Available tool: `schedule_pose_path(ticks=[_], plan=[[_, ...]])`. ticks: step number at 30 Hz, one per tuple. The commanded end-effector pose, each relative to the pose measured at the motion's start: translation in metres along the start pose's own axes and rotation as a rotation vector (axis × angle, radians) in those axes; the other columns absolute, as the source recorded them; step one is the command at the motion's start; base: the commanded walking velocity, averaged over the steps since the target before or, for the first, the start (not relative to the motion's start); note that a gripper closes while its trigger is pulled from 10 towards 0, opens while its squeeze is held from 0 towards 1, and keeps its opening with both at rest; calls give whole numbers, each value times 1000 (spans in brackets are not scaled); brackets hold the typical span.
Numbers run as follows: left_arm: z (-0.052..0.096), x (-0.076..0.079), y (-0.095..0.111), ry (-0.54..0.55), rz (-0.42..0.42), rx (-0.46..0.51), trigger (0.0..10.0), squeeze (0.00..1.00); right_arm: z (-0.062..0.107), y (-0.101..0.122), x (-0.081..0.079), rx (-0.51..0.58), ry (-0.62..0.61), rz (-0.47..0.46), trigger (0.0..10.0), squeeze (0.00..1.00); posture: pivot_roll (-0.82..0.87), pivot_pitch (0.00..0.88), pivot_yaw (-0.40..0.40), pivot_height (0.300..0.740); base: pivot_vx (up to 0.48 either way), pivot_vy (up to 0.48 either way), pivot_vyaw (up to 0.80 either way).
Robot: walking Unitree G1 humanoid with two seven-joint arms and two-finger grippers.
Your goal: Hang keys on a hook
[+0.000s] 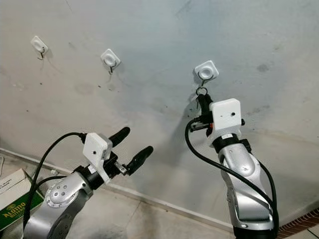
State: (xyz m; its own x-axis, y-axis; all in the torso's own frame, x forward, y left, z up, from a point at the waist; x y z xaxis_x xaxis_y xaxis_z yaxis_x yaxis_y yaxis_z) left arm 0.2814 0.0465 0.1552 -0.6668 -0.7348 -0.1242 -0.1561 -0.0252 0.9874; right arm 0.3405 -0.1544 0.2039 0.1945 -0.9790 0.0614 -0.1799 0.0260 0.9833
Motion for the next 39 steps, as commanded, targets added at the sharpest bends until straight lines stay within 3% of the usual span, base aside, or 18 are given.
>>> schedule_pose_path(ticks=[1,5,15,16,17,19,34,39], plan=[[1,-2,5,1,3,10,10000,0,0,-7,0,-25,-1,5,10000,0,-41,53,38,740,0,0,0],[2,10,6,-74,60,9,10000,0,0,-8,1,-30,-3,13,10000,0,-42,51,37,740,0,0,0],[-1,10,13,-89,65,27,10000,0,-2,-11,-3,-36,17,6,10000,0,-40,50,34,740,0,0,0],[-1,10,13,-88,65,25,10000,0,-1,-11,-3,-36,14,3,10000,176,-40,50,34,740,0,0,0],[-1,10,12,-88,65,23,10000,0,-1,-12,-3,-36,11,3,10000,176,-41,48,34,740,0,0,0],[-1,10,11,-87,66,20,10000,0,-1,-12,-2,-36,8,-6,10000,1000,-41,48,34,740,0,0,0],[1,8,8,-78,65,6,10000,0,-1,-5,-3,-5,20,2,10000,1000,-43,53,34,740,0,0,0],[8,1,1,-26,72,-19,10000,0,4,-9,1,-13,5,7,10000,1000,-43,58,33,740,0,0,0]])
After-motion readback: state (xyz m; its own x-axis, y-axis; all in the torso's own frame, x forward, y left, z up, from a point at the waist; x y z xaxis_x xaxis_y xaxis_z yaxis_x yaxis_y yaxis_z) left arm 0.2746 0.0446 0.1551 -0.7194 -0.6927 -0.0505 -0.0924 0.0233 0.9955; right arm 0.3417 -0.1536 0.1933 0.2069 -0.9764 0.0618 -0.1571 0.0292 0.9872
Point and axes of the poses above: a point about 5 cm out from each wrist's last joint towards the gripper, its own z axis pointing back from the gripper into the wrist, its own y axis along the axis of the wrist's last joint, x = y × z, the point moved 6 cm from there along -z, pointing out of the wrist towards the gripper, and after that the axes turned 10 degrees about -z, right-handed, at the moved point
